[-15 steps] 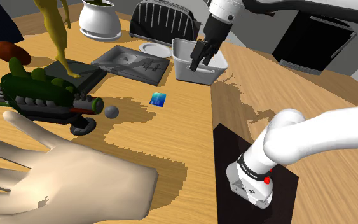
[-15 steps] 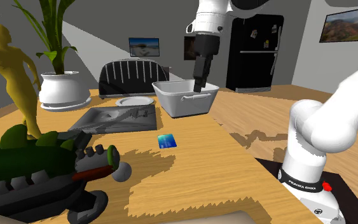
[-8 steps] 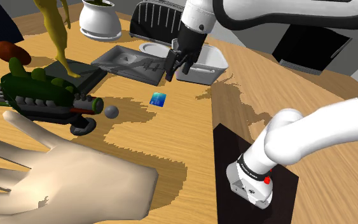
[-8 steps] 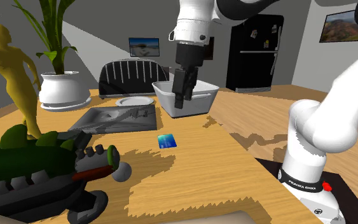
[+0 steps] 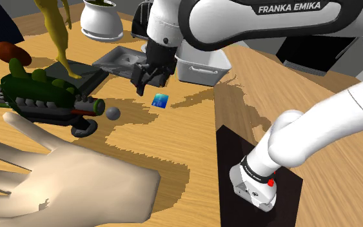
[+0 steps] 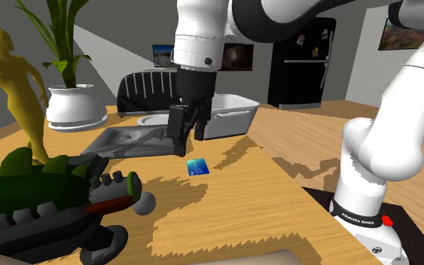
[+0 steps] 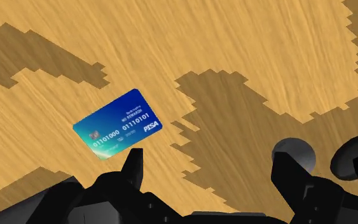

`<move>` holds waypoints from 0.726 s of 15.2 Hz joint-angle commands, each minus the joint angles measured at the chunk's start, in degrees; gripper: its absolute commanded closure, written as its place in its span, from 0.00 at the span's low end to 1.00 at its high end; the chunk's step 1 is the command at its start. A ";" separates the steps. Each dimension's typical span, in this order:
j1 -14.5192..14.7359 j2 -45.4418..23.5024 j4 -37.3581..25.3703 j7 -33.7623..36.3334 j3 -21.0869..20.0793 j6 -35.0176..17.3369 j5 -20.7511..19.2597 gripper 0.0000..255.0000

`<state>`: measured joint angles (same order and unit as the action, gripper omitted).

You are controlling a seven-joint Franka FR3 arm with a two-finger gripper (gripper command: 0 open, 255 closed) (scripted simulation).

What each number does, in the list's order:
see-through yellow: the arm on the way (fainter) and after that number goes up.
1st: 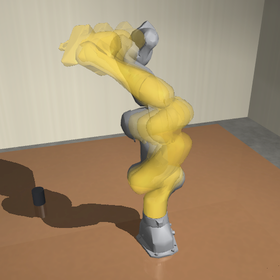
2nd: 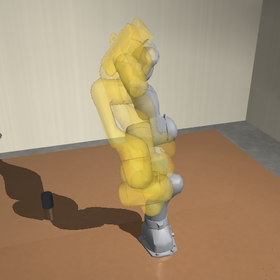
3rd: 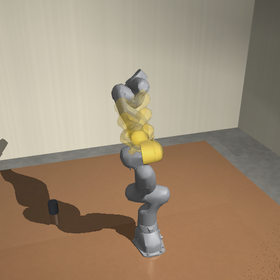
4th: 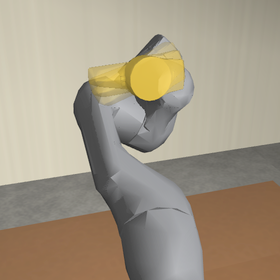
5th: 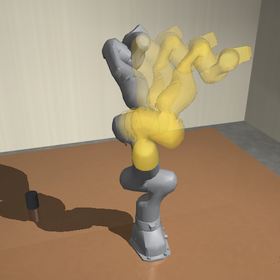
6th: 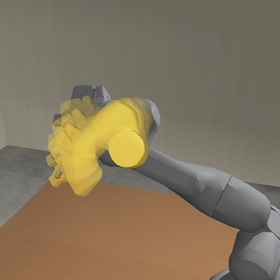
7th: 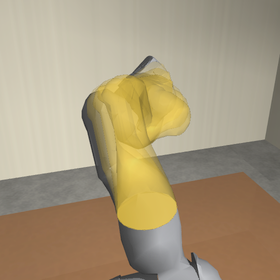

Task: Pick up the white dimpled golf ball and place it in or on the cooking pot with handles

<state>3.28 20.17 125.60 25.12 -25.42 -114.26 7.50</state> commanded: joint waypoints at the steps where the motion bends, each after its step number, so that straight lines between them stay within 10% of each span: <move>1: -0.20 -4.02 -2.62 3.57 -2.51 -1.45 -1.53 0.00; 11: 0.99 -20.56 -13.15 18.28 -9.86 -5.24 -12.17 0.00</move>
<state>4.26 0.27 112.40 43.08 -35.25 -118.94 -4.21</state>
